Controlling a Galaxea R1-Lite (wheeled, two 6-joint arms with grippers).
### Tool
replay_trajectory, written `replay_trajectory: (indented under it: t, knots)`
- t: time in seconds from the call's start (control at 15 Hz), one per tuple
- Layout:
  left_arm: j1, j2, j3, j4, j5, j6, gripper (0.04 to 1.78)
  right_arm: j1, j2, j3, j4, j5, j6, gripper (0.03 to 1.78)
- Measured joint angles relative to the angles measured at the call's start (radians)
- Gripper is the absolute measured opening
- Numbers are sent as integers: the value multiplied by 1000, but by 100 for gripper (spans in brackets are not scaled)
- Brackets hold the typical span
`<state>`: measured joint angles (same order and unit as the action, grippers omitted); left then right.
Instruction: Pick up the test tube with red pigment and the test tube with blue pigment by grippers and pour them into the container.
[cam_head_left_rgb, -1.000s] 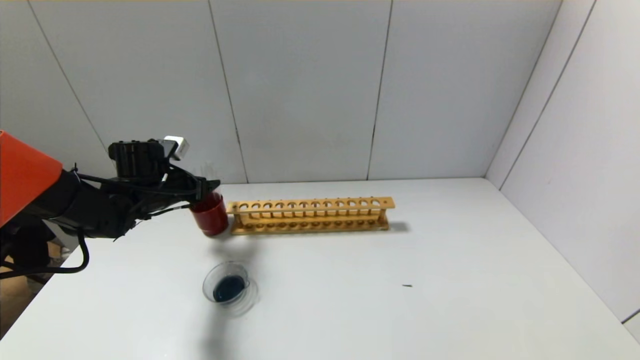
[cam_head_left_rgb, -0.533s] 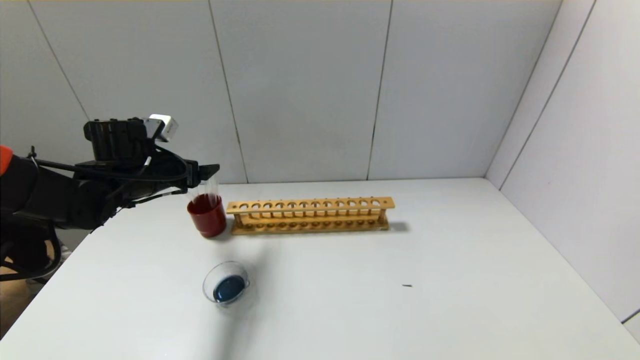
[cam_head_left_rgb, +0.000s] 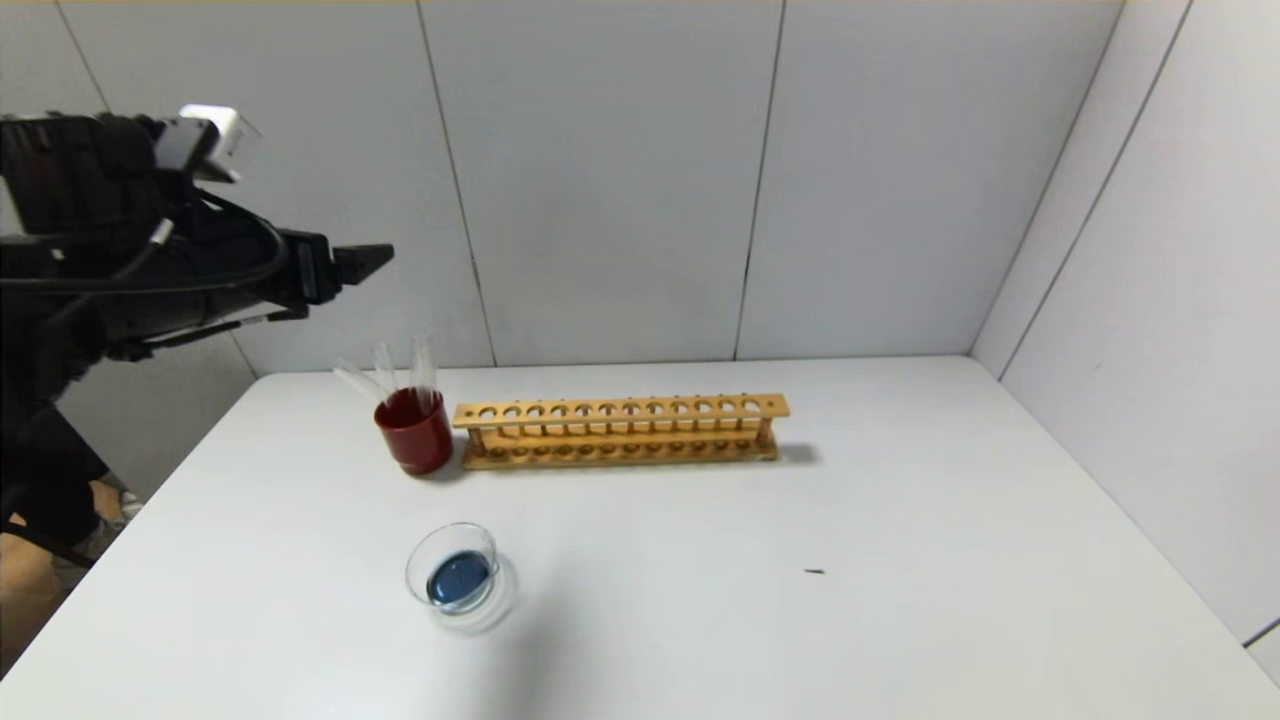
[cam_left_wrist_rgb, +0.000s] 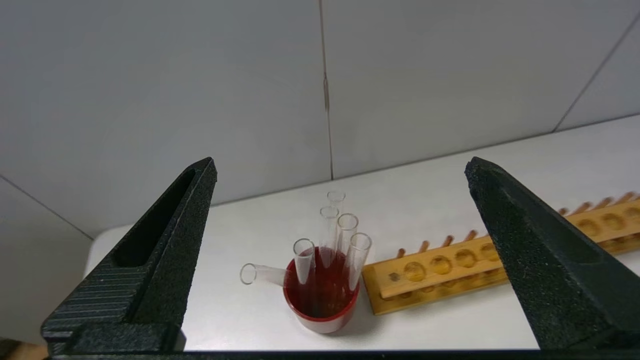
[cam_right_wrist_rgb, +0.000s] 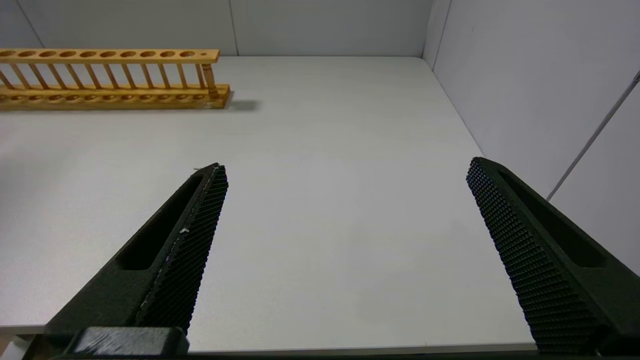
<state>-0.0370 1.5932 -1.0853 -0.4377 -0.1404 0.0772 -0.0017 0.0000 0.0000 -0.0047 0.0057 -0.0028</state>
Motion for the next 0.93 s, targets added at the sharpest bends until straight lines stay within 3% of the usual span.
replay_trajectory:
  t: [0.47, 0.73, 0.93]
  knots:
    - [0, -607, 80, 375, 39, 4, 175, 0, 0, 0, 0, 0, 0, 175]
    - [0, -983, 251, 537, 36, 4, 175, 0, 0, 0, 0, 0, 0, 175]
    - [8, -1251, 423, 578, 12, -11, 175, 0, 0, 0, 0, 0, 0, 175]
